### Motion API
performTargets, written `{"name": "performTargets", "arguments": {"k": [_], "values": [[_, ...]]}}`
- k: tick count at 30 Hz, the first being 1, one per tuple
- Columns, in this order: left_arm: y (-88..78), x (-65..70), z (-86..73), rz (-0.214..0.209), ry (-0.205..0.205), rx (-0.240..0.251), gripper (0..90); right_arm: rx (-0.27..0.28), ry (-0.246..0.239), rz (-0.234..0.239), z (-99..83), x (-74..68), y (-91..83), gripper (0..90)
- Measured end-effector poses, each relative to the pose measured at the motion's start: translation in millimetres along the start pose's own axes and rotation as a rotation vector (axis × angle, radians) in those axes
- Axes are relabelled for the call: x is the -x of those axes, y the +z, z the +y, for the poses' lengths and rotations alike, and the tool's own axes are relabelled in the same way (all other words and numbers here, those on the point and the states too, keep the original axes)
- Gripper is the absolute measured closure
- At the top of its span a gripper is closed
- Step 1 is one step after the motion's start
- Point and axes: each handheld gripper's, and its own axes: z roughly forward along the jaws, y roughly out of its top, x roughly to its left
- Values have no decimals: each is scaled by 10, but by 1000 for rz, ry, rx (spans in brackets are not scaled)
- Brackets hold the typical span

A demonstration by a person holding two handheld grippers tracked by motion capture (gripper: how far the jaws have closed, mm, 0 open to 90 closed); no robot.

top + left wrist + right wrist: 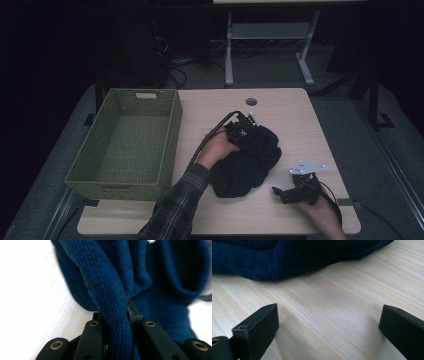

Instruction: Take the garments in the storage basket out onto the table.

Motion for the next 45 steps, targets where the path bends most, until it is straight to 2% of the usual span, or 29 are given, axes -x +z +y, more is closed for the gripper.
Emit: {"name": "performTargets", "arguments": {"k": [2, 5, 12, 14, 17, 20, 26, 30, 39, 42, 45], "values": [[45, -38, 8, 20, 15, -12, 788, -1, -3, 0, 0, 1, -1, 23], [115, -99, 7, 34, 8, -20, 788, -2, -5, -1, 0, 1, -1, 23], [223, -204, -14, 7, -35, 10, 777, -3, -1, 2, 0, -2, -1, 23], [215, -203, -20, 22, -43, 18, 737, -3, -1, 1, -1, -2, 0, 23], [134, -205, -32, 54, -33, 3, 597, -1, 2, 3, -1, -4, 1, 23], [31, -167, -70, 80, -24, 22, 477, -3, 1, 2, 0, -3, 0, 23], [-273, -71, -256, 134, -37, 87, 354, 1, -1, 2, 0, -2, 2, 23], [-423, 9, -397, 138, -46, 111, 346, -3, 3, 2, 0, -5, -1, 23], [-747, 172, -732, 191, -68, 179, 381, -2, -1, 1, 0, -2, 0, 23], [-768, 212, -836, 165, -67, 166, 487, -3, -1, 1, 0, -2, 0, 23], [-703, 259, -953, 117, -69, 134, 589, -2, -1, 1, 0, -2, 0, 23]]}}
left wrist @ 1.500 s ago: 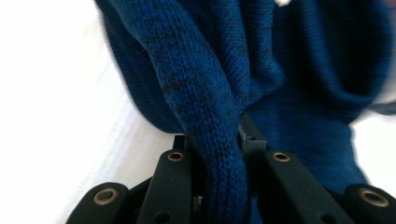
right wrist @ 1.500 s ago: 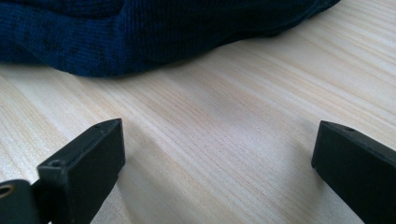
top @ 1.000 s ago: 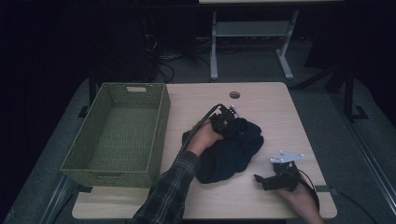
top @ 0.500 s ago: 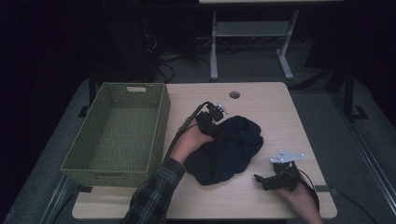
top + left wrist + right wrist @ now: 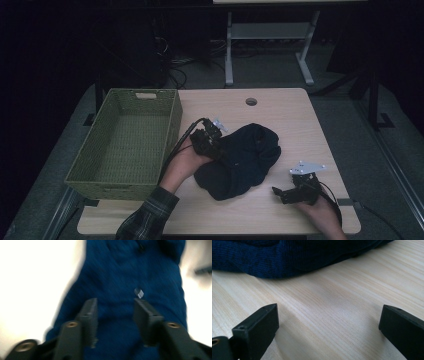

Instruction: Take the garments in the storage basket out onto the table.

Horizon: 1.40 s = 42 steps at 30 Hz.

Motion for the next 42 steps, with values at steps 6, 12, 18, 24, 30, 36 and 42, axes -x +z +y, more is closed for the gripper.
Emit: {"name": "performTargets", "arguments": {"k": [6, 12, 18, 24, 30, 36, 42], "values": [[202, 75, -255, -38, 4, -53, 782, 0, 0, 0, 0, 0, 0, 23], [358, 52, -442, -6, -6, -110, 864, -1, 1, 0, 0, -1, -1, 24], [454, 68, -543, -17, -1, -150, 877, -1, 1, 0, 0, -1, -1, 23], [442, 143, -575, -32, 8, -144, 879, -1, 0, 0, 0, 0, -1, 23], [463, 265, -573, -81, 24, -126, 874, -2, 0, 0, 0, -1, -1, 24], [507, 432, -525, -134, 58, -119, 871, -2, 1, 0, 0, -1, -1, 24], [571, 642, -448, -187, 103, -113, 864, -1, 0, 0, 0, -1, -1, 24]]}}
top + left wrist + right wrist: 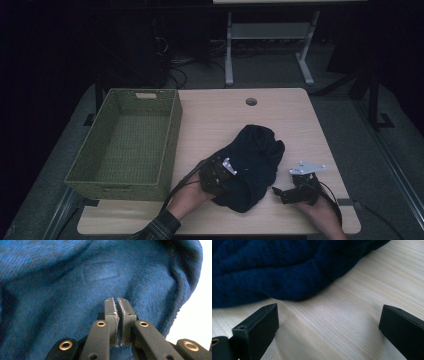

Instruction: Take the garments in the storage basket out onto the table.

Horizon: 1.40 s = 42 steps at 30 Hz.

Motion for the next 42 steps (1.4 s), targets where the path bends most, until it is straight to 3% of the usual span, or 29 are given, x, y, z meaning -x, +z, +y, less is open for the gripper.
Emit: {"name": "performTargets", "arguments": {"k": [8, 14, 17, 20, 24, 27, 30, 35, 42], "values": [[34, 111, 67, -15, 33, -1, 818, 0, 0, 0, 0, 0, 0, 24], [-145, 76, 76, -24, 14, 51, 764, 0, 5, 0, 0, -6, -3, 33], [-261, 59, 89, -10, 7, 84, 726, -2, -1, 9, -1, -19, -39, 128], [-408, 8, 112, 20, 4, 112, 688, -3, -18, 0, 28, 2, -119, 169], [-590, -69, 174, 54, -9, 154, 653, 49, 21, -3, 60, 86, -247, 285], [-682, -140, 245, 80, -16, 172, 628, 67, 50, 37, 80, 152, -279, 404], [-736, -255, 326, 100, -37, 199, 614, 72, 72, 78, 96, 175, -266, 451], [-729, -457, 471, 128, -80, 219, 572, 62, 71, 97, 147, 173, -184, 475], [-550, -620, 621, 105, -92, 196, 566, 14, 113, 180, 174, 217, -31, 519]]}}
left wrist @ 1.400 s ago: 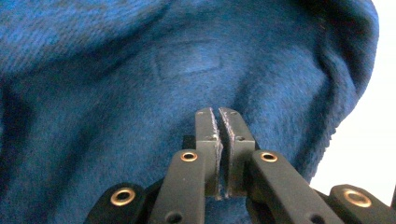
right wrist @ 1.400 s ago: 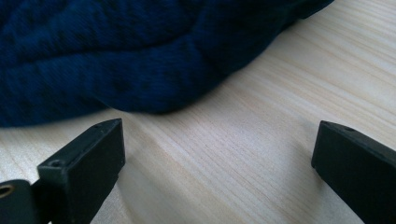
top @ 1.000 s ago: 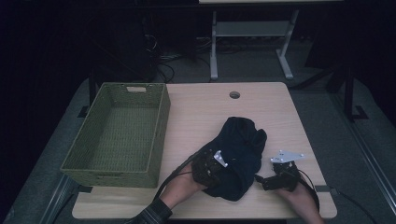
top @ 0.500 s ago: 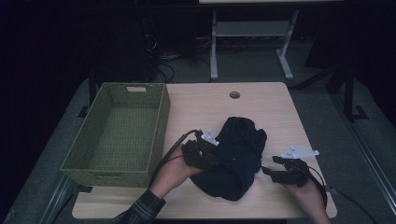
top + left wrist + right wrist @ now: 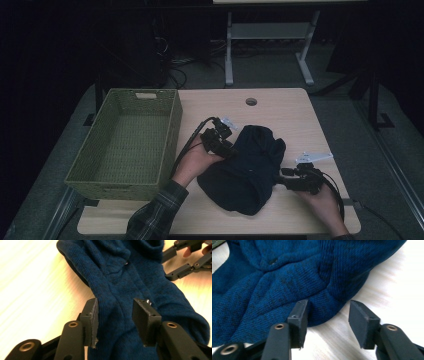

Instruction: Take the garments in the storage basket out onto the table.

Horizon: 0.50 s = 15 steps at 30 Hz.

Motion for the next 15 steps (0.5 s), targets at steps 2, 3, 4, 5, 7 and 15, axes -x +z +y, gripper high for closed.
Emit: {"name": "performTargets", "arguments": {"k": [2, 3, 4, 5, 7, 15], "values": [[63, -17, 2, -3, 4, -14, 621, -16, 23, 17, 1, 16, 31, 572], [85, -18, 1, 3, 3, -17, 664, -21, 30, 28, -1, 18, 38, 610], [95, -26, -2, 6, 12, -23, 723, -25, 22, 31, -1, 23, 43, 650], [102, -37, -7, -1, 14, -28, 783, -28, 8, 30, -2, 29, 48, 709], [107, -50, -15, -8, 13, -33, 844, -34, 7, 34, 8, 18, 53, 787], [-5, -34, -68, 21, 14, -17, 866, -16, -42, -29, 92, -71, -57, 851]]}}
